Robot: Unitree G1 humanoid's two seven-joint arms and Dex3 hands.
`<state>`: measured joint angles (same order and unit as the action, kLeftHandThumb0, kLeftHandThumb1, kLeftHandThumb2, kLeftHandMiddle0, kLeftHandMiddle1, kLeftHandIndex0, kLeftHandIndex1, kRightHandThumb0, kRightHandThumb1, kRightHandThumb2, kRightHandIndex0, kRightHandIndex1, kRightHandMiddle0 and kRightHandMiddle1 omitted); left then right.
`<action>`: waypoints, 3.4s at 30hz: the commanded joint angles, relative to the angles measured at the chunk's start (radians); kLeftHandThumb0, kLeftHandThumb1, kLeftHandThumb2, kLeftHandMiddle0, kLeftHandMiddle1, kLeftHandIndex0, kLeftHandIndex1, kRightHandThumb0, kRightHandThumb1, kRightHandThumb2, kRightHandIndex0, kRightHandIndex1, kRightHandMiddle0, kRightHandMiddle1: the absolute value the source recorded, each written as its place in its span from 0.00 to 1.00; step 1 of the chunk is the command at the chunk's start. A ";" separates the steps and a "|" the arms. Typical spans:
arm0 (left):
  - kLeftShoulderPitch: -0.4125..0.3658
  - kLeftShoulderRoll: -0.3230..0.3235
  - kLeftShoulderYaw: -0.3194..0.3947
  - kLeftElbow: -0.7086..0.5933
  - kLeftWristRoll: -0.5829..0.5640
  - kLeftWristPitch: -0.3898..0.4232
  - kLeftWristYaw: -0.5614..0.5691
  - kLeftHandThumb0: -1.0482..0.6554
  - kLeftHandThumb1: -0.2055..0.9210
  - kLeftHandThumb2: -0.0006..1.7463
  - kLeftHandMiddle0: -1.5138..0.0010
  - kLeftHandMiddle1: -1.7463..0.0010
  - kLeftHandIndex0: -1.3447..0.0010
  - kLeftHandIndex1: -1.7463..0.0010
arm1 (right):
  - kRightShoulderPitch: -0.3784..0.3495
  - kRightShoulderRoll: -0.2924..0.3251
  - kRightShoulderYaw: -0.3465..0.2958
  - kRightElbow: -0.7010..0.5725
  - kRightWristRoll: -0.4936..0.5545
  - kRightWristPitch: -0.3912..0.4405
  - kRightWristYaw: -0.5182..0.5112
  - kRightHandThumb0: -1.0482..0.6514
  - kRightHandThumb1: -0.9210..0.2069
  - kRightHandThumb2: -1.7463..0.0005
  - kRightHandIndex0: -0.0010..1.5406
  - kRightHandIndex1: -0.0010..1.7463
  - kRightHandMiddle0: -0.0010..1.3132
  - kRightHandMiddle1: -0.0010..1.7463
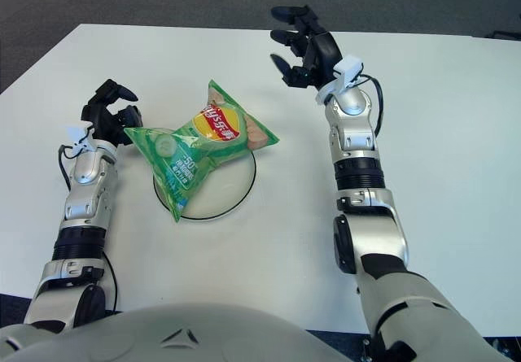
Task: Put the snack into the plate.
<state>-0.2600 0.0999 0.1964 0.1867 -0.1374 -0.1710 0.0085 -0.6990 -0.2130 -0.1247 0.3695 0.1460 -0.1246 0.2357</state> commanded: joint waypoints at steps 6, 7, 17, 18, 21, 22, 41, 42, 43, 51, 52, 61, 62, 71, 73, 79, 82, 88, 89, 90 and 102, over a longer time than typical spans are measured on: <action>0.039 -0.004 0.008 0.013 -0.011 -0.019 -0.015 0.31 0.39 0.81 0.14 0.00 0.49 0.00 | 0.079 0.099 -0.086 -0.149 0.082 0.138 -0.169 0.59 0.53 0.31 0.44 0.79 0.41 1.00; 0.039 -0.003 0.009 0.014 -0.012 -0.020 -0.016 0.31 0.39 0.81 0.14 0.00 0.49 0.00 | 0.095 0.110 -0.089 -0.165 0.093 0.148 -0.176 0.60 0.57 0.28 0.45 0.79 0.43 1.00; 0.039 -0.002 0.015 0.010 -0.014 -0.022 -0.017 0.31 0.39 0.81 0.14 0.00 0.49 0.00 | 0.196 0.166 -0.097 -0.269 0.145 0.222 -0.207 0.61 0.78 0.12 0.54 0.85 0.53 1.00; 0.039 -0.003 0.016 0.005 -0.015 -0.016 -0.015 0.31 0.39 0.81 0.14 0.00 0.49 0.00 | 0.210 0.172 -0.095 -0.275 0.147 0.220 -0.204 0.61 0.79 0.10 0.55 0.86 0.54 1.00; 0.040 -0.005 0.017 -0.006 -0.018 -0.004 -0.014 0.31 0.39 0.81 0.14 0.00 0.49 0.00 | 0.240 0.185 -0.090 -0.283 0.145 0.212 -0.197 0.61 0.84 0.06 0.56 0.89 0.55 1.00; 0.042 -0.006 0.016 -0.012 -0.020 0.001 -0.015 0.32 0.39 0.81 0.14 0.00 0.50 0.00 | 0.251 0.187 -0.087 -0.281 0.142 0.206 -0.192 0.61 0.86 0.04 0.57 0.90 0.56 1.00; 0.078 0.006 -0.005 -0.093 -0.028 0.074 -0.076 0.32 0.40 0.80 0.14 0.00 0.50 0.00 | 0.444 0.222 -0.062 -0.217 0.058 0.108 -0.222 0.61 0.92 0.00 0.60 0.91 0.58 1.00; 0.078 0.006 -0.005 -0.094 -0.028 0.076 -0.076 0.32 0.40 0.80 0.14 0.00 0.50 0.00 | 0.444 0.222 -0.062 -0.216 0.057 0.108 -0.223 0.61 0.92 0.00 0.61 0.91 0.58 1.00; 0.081 0.005 -0.006 -0.098 -0.026 0.078 -0.076 0.32 0.40 0.80 0.14 0.00 0.50 0.00 | 0.459 0.218 -0.058 -0.217 0.049 0.116 -0.224 0.61 0.92 0.00 0.61 0.91 0.59 1.00; 0.095 0.006 -0.016 -0.116 -0.022 0.101 -0.085 0.32 0.40 0.80 0.15 0.00 0.50 0.00 | 0.498 0.220 -0.059 -0.232 0.025 0.165 -0.254 0.61 0.90 0.00 0.59 0.94 0.57 1.00; 0.096 0.006 -0.018 -0.117 -0.023 0.106 -0.087 0.32 0.40 0.80 0.15 0.00 0.50 0.00 | 0.498 0.222 -0.061 -0.231 0.025 0.167 -0.260 0.61 0.91 0.00 0.60 0.93 0.56 1.00; 0.106 0.005 -0.017 -0.140 -0.033 0.135 -0.100 0.32 0.40 0.80 0.15 0.00 0.50 0.00 | 0.507 0.240 -0.055 -0.227 0.033 0.186 -0.283 0.61 0.92 0.00 0.63 0.90 0.56 1.00; 0.107 0.005 -0.017 -0.142 -0.034 0.136 -0.101 0.32 0.40 0.80 0.15 0.00 0.50 0.00 | 0.508 0.241 -0.055 -0.227 0.035 0.188 -0.281 0.61 0.92 0.00 0.63 0.90 0.56 1.00; 0.112 0.004 -0.017 -0.146 -0.036 0.140 -0.105 0.32 0.40 0.81 0.15 0.00 0.50 0.00 | 0.512 0.237 -0.050 -0.194 0.040 0.176 -0.251 0.61 0.92 0.00 0.63 0.91 0.56 1.00; 0.112 0.004 -0.018 -0.147 -0.036 0.144 -0.104 0.32 0.40 0.81 0.15 0.00 0.50 0.00 | 0.511 0.237 -0.051 -0.189 0.039 0.174 -0.247 0.61 0.92 0.00 0.63 0.91 0.55 1.00; 0.114 0.003 -0.021 -0.150 -0.033 0.150 -0.101 0.31 0.39 0.81 0.15 0.00 0.50 0.00 | 0.504 0.239 -0.053 -0.171 0.041 0.173 -0.238 0.61 0.92 0.00 0.63 0.91 0.55 1.00; 0.115 0.003 -0.022 -0.150 -0.031 0.150 -0.101 0.31 0.39 0.81 0.14 0.00 0.49 0.00 | 0.502 0.240 -0.052 -0.167 0.040 0.173 -0.237 0.61 0.91 0.00 0.63 0.92 0.55 1.00; 0.115 0.004 -0.025 -0.146 -0.030 0.147 -0.105 0.31 0.39 0.81 0.14 0.00 0.49 0.00 | 0.502 0.236 -0.048 -0.148 0.039 0.169 -0.219 0.61 0.91 0.00 0.62 0.93 0.54 1.00; 0.116 0.004 -0.025 -0.146 -0.030 0.147 -0.105 0.31 0.39 0.81 0.14 0.00 0.49 0.00 | 0.502 0.235 -0.048 -0.147 0.039 0.168 -0.217 0.61 0.91 0.00 0.62 0.93 0.54 1.00; 0.116 0.005 -0.025 -0.146 -0.030 0.148 -0.105 0.31 0.39 0.81 0.14 0.00 0.49 0.00 | 0.502 0.234 -0.048 -0.143 0.039 0.166 -0.213 0.61 0.91 0.00 0.62 0.93 0.54 1.00; 0.114 0.001 -0.024 -0.141 -0.024 0.146 -0.095 0.31 0.39 0.81 0.14 0.00 0.49 0.00 | 0.489 0.223 -0.051 -0.101 0.039 0.151 -0.172 0.61 0.90 0.00 0.62 0.93 0.54 1.00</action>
<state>-0.1819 0.1040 0.1735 0.0337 -0.1650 -0.0274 -0.0889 -0.2817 0.0132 -0.1688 0.2004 0.1769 0.0369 0.0514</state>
